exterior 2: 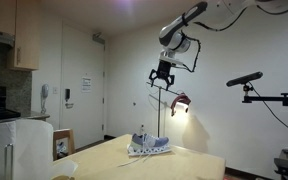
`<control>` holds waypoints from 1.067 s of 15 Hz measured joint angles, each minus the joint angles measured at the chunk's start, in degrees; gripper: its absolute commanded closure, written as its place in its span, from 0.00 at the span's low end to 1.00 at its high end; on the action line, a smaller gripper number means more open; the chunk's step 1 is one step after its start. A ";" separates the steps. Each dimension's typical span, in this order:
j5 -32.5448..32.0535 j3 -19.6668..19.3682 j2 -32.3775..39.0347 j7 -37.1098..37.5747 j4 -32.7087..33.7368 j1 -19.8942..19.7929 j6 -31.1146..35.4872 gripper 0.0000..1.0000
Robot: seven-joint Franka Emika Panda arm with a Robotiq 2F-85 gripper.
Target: Put the shoe on the rack.
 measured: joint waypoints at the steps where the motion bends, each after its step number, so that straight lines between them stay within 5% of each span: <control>1: 0.00 0.00 1.79 0.94 2.44 -0.29 -0.52 0.00; 7: -1.45 -0.23 11.15 9.70 14.17 -0.54 -4.25 0.00; 13: -1.45 -0.24 11.39 9.63 14.09 -0.52 -3.85 0.00; 16: -6.61 -1.00 11.57 8.94 12.97 1.15 0.21 0.00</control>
